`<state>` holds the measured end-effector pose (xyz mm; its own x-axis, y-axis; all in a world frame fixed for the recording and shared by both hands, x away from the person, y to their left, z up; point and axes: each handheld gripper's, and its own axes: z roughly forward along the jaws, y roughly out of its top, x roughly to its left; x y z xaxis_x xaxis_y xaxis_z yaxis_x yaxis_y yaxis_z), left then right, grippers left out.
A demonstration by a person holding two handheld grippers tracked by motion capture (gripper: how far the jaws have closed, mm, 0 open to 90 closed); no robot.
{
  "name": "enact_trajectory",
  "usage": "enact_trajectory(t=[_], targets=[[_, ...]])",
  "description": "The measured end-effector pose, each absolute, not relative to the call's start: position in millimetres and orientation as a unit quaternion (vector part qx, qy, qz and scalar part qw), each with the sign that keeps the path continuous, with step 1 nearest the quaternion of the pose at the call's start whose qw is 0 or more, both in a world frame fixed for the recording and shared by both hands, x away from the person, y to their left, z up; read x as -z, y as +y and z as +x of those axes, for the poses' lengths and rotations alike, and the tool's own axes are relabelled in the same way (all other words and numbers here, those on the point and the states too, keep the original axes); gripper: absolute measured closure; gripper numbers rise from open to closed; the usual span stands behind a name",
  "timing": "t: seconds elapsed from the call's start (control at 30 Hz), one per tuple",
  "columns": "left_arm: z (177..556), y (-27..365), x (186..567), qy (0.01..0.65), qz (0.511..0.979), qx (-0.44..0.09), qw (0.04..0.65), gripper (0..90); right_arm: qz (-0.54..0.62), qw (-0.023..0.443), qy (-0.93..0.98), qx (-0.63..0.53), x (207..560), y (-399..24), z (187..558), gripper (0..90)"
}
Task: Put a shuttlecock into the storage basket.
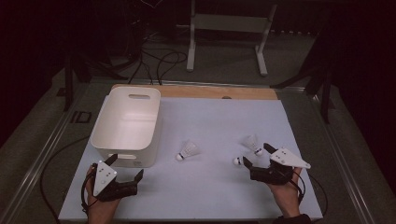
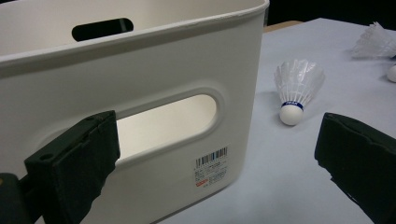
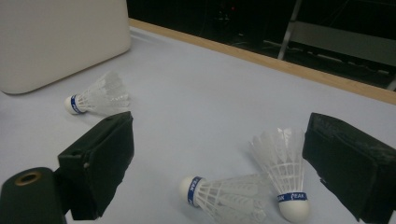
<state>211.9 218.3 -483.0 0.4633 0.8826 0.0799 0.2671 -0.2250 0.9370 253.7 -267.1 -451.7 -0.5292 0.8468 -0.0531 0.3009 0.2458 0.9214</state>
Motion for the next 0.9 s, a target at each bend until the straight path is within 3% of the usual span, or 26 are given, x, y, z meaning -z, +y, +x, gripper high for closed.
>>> enact_trajectory(t=[0.9], targets=[[212, 218, 483, 0.400, 0.714, -0.324, 0.474, 0.9, 0.408, 0.256, 0.769, -0.421, 475, -261, 270, 8.9]])
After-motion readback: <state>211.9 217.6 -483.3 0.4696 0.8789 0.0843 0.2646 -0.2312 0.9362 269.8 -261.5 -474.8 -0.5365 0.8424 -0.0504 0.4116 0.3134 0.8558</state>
